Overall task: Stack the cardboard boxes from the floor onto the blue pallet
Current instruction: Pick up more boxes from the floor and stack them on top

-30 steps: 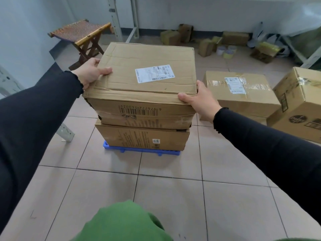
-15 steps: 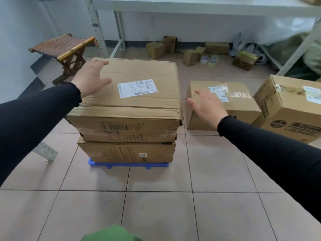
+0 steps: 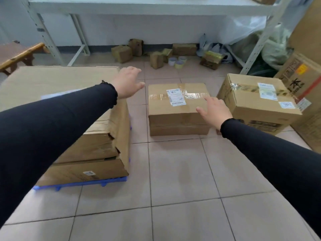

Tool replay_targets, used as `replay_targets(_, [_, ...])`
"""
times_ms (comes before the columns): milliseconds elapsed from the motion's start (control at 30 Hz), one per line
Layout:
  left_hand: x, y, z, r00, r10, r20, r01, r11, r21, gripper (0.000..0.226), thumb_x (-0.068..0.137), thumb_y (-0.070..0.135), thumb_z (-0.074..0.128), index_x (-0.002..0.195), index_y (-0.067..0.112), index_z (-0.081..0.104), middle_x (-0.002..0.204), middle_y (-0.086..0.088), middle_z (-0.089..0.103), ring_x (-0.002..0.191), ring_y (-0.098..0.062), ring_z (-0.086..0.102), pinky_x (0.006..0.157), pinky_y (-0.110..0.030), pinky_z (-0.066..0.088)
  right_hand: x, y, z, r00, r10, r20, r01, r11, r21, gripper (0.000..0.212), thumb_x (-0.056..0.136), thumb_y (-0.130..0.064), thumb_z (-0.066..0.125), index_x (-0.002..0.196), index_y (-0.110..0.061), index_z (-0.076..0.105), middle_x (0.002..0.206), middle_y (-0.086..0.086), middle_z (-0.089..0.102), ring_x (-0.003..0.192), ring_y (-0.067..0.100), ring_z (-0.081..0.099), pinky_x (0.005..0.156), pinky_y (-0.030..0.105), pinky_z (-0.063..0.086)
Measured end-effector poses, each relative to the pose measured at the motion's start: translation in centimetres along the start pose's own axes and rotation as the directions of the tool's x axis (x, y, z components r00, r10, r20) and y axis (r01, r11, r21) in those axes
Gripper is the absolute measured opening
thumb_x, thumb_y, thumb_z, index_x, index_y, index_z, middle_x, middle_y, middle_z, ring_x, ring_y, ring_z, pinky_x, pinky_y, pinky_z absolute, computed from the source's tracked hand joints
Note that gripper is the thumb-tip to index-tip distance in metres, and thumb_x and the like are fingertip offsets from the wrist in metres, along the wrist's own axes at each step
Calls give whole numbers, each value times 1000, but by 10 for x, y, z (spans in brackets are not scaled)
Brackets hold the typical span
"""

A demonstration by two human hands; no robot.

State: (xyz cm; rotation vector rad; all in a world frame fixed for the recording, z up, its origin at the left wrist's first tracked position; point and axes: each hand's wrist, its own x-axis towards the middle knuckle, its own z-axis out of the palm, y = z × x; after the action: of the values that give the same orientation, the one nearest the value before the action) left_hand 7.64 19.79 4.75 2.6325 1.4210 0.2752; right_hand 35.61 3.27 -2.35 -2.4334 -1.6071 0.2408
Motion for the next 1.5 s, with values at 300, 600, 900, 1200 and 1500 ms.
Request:
replay_targets(300, [52,36,132,943,-246,224,273,957,-99,67,100,45,50,154,7,35,152,-17,45,138,-34,43,111,-44,38,69,93,37,987,113,112,-122,990,72,68,103,-50,46,154,-6,34,150,19,47,136,39,44,107,47,40])
replay_targets(600, [60,29,213,824,-524,218,544,621,-564,75,85,58,67,142,16,41,134,-4,61,117,-26,62,98,-45,52,98,135,96,935,176,308,-298,860,414,109,80,-58,78,159,-11,21,151,15,51,129,35,57,93,41,52])
replay_targets(900, [69,49,162,822,-561,103,457,539,-708,60,88,41,74,134,18,43,109,8,59,96,-10,61,76,-20,50,88,118,80,970,227,84,-216,655,724,78,89,-42,76,152,-17,37,149,9,54,137,34,50,107,45,43])
replay_targets(1200, [62,65,-22,871,-470,-142,228,643,-731,72,80,52,76,136,17,48,118,5,63,103,-13,64,91,-31,53,64,58,-38,943,208,-259,100,566,818,64,85,-50,76,140,-28,52,130,-7,67,121,19,63,107,45,49])
replay_targets(1500, [-44,-2,-206,833,-508,-219,180,624,-761,106,65,70,78,148,12,46,133,-1,62,113,-19,62,90,-32,51,-4,-82,-152,893,36,-449,351,569,744,53,91,-36,74,139,-22,57,123,-1,56,117,22,58,106,44,48])
